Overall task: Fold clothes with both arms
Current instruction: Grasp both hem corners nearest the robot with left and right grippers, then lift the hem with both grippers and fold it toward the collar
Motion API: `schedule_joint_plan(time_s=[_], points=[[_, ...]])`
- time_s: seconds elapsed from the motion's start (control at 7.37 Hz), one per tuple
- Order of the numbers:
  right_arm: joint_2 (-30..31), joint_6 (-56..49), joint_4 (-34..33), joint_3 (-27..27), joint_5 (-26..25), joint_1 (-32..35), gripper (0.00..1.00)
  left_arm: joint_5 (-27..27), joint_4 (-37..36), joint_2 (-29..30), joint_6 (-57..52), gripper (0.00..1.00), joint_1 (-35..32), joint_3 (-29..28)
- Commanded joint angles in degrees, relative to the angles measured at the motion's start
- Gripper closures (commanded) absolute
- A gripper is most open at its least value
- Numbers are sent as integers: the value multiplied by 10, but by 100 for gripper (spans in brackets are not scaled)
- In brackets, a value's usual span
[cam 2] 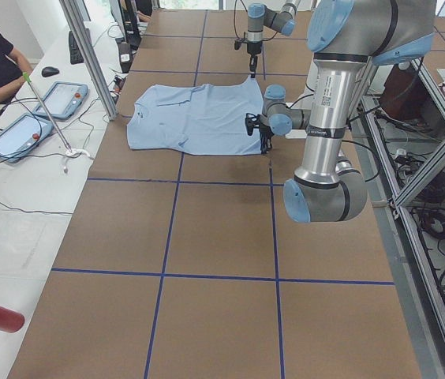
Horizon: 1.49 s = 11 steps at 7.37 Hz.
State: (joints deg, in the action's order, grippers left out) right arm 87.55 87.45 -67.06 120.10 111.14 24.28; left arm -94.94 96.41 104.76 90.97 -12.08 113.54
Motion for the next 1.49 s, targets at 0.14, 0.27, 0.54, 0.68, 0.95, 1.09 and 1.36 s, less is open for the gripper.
schedule_joint_plan(time_s=[0.14, 0.27, 0.54, 0.68, 0.95, 1.09, 1.36], points=[[1, 0, 0, 0, 6, 5, 100, -2, -4, 2, 0, 100, 0, 11], [2, 0, 0, 0, 10, 7, 100, -2, -28, 0, -3, 100, 0, 37], [25, -3, 1, 15, 42, 29, 100, -4, -108, -1, -10, 100, 0, 103], [51, -4, 1, 44, 49, 30, 100, -5, -138, 1, -10, 100, 8, 136], [109, -5, 1, 102, 78, 30, 100, -5, -159, 2, -10, 100, 57, 169], [131, -5, 3, 124, 104, 25, 100, -5, -159, 2, -11, 100, 79, 192], [143, -5, 4, 135, 175, 13, 100, -7, -183, 2, -11, 100, 107, 254]])
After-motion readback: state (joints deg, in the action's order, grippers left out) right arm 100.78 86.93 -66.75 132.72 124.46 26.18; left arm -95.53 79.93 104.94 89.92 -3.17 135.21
